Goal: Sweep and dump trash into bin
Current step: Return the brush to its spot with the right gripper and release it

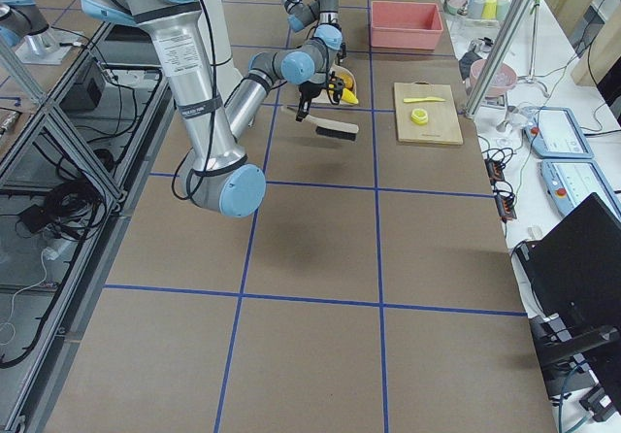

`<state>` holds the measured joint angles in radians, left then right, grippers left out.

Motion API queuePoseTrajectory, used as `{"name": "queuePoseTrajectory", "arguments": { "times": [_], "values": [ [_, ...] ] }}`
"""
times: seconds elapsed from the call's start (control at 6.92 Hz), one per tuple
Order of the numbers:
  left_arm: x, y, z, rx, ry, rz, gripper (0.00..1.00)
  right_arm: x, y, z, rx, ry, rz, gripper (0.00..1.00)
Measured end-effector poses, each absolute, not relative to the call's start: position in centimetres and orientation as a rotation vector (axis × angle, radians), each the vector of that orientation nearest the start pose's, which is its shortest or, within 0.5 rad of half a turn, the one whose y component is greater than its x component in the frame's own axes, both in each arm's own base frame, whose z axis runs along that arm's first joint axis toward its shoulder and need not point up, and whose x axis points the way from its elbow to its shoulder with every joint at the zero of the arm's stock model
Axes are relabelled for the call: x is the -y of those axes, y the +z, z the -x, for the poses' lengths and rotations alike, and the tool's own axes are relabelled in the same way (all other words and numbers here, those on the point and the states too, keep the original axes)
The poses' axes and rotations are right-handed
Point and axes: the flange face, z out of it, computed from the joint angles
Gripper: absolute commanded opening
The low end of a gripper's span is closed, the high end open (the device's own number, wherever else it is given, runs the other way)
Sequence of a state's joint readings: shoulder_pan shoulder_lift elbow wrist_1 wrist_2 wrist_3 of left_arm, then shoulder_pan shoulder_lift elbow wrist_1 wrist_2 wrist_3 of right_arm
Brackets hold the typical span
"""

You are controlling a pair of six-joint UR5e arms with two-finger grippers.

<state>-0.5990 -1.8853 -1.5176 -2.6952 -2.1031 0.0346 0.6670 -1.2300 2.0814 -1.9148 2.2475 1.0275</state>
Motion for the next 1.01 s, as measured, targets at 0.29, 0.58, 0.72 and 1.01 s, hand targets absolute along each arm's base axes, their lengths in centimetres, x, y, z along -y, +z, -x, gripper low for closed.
{"name": "queuePoseTrajectory", "arguments": {
  "times": [0.29, 0.58, 0.72, 1.01],
  "values": [
    [41.4, 38.3, -46.0, -1.075, 1.186, -1.073, 0.98, 39.2, 34.8, 31.3, 0.709, 0.003, 0.239, 0.0],
    [41.5, 38.3, -46.0, -1.075, 1.186, -1.072, 0.98, 39.5, 42.2, 25.1, 0.687, 0.027, 0.171, 0.0],
    [41.5, 38.3, -46.0, -1.075, 1.186, -1.072, 0.98, 39.2, 45.9, 21.6, 0.694, 0.034, 0.134, 0.0],
    [41.4, 38.4, -45.9, -1.074, 1.186, -1.07, 0.92, 37.6, 51.7, 17.1, 0.729, 0.036, 0.107, 0.0]
  ]
}}
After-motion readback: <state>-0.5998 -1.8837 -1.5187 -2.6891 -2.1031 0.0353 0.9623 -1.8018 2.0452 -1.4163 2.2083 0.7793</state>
